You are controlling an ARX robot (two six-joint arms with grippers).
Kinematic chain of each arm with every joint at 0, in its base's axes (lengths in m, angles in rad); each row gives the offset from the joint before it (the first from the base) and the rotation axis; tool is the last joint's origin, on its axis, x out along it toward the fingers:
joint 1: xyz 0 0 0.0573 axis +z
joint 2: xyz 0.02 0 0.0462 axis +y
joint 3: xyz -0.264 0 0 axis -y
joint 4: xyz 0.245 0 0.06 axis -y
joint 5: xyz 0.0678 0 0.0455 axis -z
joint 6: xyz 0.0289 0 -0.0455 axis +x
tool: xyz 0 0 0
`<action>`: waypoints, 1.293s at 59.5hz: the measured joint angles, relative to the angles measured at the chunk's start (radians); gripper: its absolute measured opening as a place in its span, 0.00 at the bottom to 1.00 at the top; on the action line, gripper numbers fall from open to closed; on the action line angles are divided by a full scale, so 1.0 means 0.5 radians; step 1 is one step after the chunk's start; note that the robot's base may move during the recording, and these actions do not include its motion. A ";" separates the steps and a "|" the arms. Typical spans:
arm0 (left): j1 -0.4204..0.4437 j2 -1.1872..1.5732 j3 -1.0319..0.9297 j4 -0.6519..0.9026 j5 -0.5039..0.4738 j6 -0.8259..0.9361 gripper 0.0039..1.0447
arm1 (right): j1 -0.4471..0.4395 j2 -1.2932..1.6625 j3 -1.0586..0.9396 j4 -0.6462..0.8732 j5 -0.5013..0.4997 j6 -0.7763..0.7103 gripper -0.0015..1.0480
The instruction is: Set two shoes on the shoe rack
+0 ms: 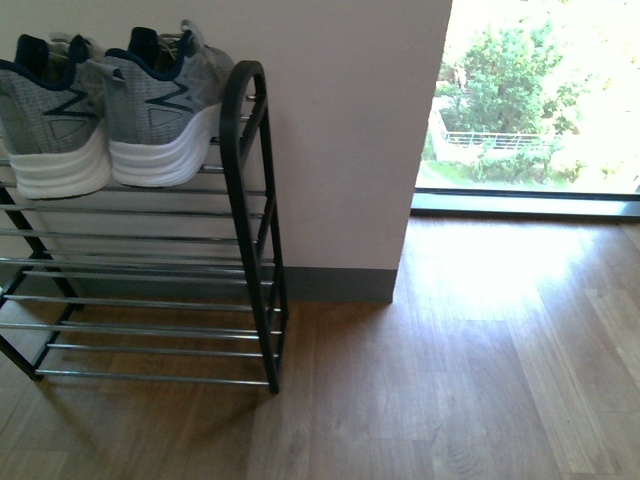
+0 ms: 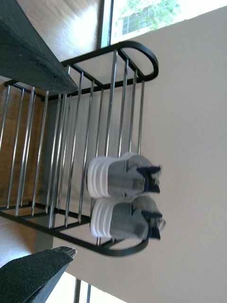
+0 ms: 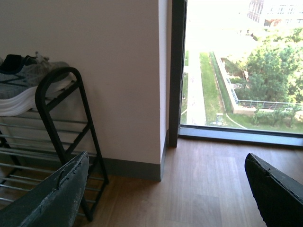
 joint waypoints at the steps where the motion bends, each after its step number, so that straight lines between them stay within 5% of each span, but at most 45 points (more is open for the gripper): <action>1: 0.000 0.000 0.000 0.000 0.000 0.000 0.91 | 0.000 -0.001 0.000 0.000 0.001 0.000 0.91; 77: 0.000 0.000 0.000 0.000 -0.014 -0.001 0.91 | 0.001 -0.002 0.000 -0.002 -0.014 -0.001 0.91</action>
